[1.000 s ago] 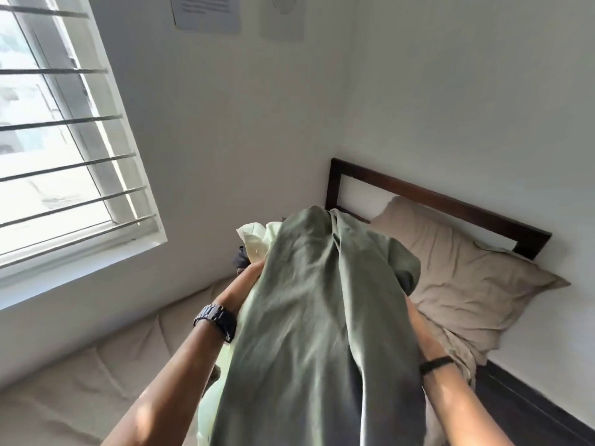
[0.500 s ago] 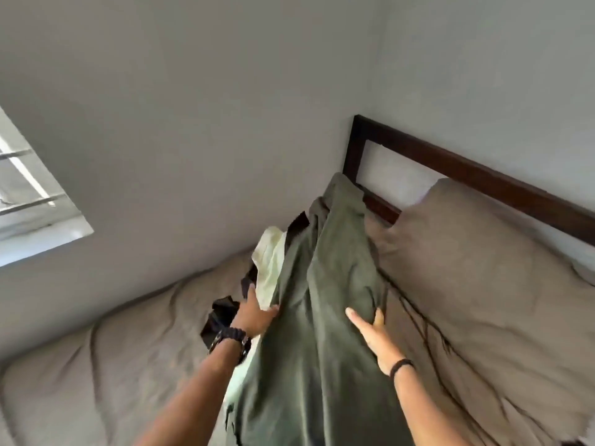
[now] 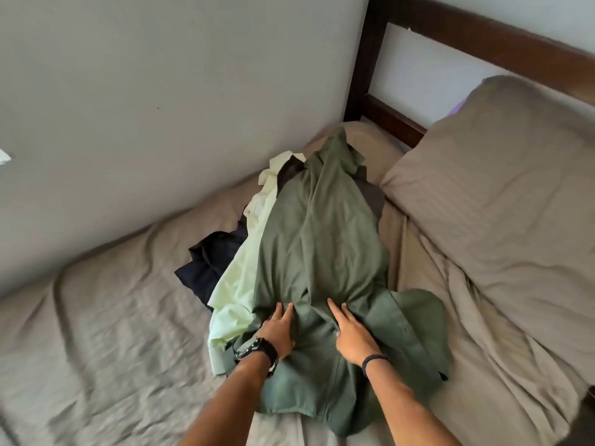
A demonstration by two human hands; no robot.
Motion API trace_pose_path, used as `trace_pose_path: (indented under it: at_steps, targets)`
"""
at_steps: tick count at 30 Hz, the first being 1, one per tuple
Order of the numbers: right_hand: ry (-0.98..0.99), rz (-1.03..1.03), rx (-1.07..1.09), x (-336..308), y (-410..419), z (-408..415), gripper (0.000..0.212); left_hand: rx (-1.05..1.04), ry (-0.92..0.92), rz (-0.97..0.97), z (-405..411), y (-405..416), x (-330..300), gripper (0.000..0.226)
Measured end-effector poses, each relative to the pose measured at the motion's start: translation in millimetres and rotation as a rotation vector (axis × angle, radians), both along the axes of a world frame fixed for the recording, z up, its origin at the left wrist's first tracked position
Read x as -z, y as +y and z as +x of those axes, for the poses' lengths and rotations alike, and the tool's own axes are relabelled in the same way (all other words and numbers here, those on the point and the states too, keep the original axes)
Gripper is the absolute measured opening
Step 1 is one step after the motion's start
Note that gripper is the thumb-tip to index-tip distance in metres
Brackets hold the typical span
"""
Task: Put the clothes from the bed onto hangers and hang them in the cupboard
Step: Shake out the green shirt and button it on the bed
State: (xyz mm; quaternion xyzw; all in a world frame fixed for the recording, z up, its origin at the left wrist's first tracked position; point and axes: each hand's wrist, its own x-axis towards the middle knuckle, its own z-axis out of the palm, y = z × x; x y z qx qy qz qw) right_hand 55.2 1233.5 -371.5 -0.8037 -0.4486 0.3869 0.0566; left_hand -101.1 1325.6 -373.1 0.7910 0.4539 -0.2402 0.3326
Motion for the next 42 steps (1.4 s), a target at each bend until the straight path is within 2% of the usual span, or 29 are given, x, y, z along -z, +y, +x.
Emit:
trace_pose_path:
  at_steps: [3,7,8,10,12,14,15,17,19,20,22,23,25,28,30,31,34,37,39,42]
  targets:
    - [-0.052,0.114,0.1,-20,-9,-6,0.073,0.05,-0.012,-0.005,-18,-12,0,0.074]
    - [-0.122,0.216,0.108,-36,-29,-36,0.073,-0.068,-0.108,-0.076,-31,-24,-15,0.056]
    - [-0.131,0.256,0.126,-41,-37,-46,0.071,-0.177,-0.173,-0.073,-30,-26,-24,0.046]
    - [-0.202,0.322,0.148,-53,-55,-66,0.067,-0.54,-0.378,-0.09,-21,-30,-44,0.035]
    - [-0.266,0.228,0.08,-65,-75,-88,0.063,-0.852,-0.618,-0.166,-4,-34,-62,0.048]
    - [-0.145,0.022,-0.073,-76,-95,-109,0.061,-1.007,-0.833,-0.257,11,-37,-83,0.066]
    - [-0.022,-0.046,-0.122,-81,-103,-116,0.059,-0.977,-0.851,-0.262,15,-38,-91,0.071]
    - [0.228,-0.191,-0.167,-94,-114,-115,0.06,-0.755,-0.693,-0.21,17,-40,-94,0.073]
    - [0.362,-0.276,-0.14,-106,-114,-98,0.058,-0.607,-0.536,-0.227,9,-47,-95,0.067]
    - [0.404,-0.191,-0.024,-113,-110,-87,0.044,-0.58,-0.51,-0.252,5,-52,-96,0.067]
    - [0.405,0.092,0.345,-129,-96,-67,0.015,-0.537,-0.499,-0.273,-4,-63,-98,0.069]
    - [0.346,0.21,0.517,-132,-85,-54,0.015,-0.509,-0.486,-0.275,-9,-69,-101,0.069]
    - [0.296,0.332,0.726,-133,-62,-33,0.04,-0.434,-0.442,-0.317,-19,-81,-102,0.068]
    - [0.594,0.339,0.862,-133,-34,-27,0.081,-0.238,-0.35,-0.439,-29,-98,-108,0.065]
    - [0.76,0.285,0.91,-131,-26,-33,0.086,-0.106,-0.248,-0.475,-34,-108,-114,0.06]
    - [0.777,0.259,0.937,-132,-27,-36,0.083,-0.056,-0.199,-0.484,-37,-110,-116,0.056]
    - [0.652,0.157,0.951,-129,-36,-44,0.066,0.009,-0.099,-0.492,-46,-103,-124,0.049]
    - [0.444,0.031,0.729,-116,-57,-52,0.056,0.003,-0.069,-0.571,-55,-92,-138,0.036]
    - [0.268,-0.018,0.621,-103,-69,-55,0.054,-0.011,-0.084,-0.551,-59,-91,-143,0.038]
    - [0.187,0.026,0.698,-79,-79,-53,0.052,-0.118,-0.147,-0.474,-60,-93,-140,0.038]
